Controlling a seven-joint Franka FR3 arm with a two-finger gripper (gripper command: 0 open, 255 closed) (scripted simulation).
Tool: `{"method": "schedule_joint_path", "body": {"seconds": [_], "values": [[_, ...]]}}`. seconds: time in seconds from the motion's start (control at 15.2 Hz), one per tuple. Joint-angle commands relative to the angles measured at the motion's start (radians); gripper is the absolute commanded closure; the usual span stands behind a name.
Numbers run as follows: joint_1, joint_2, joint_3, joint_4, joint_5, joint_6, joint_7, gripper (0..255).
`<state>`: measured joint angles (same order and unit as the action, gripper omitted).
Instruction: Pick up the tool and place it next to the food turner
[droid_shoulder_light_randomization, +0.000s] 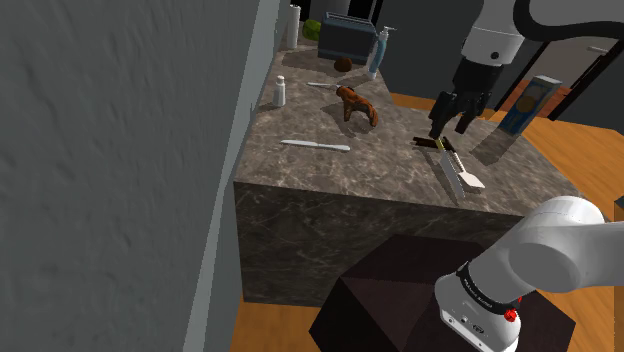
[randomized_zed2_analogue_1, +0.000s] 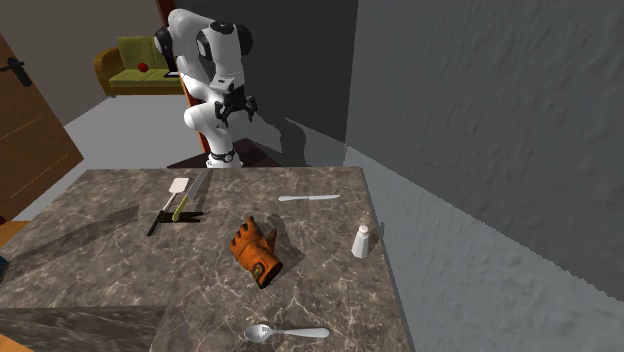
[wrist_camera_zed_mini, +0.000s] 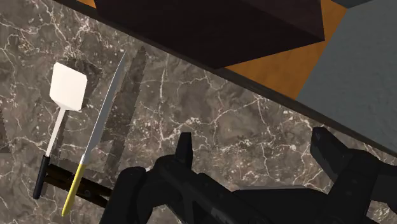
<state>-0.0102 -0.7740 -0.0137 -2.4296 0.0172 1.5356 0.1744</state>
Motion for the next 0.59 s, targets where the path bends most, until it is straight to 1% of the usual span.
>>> {"method": "schedule_joint_path", "body": {"seconds": [0.0,0.26,0.53], "values": [[0.0,0.0,0.0,0.0,0.0,0.0,0.0,0],[0.036,0.127,-0.039,0.011,-0.037,0.132,-0.147,0],[0.072,0.265,-0.07,0.044,-0.059,0.254,-0.288,0]]}}
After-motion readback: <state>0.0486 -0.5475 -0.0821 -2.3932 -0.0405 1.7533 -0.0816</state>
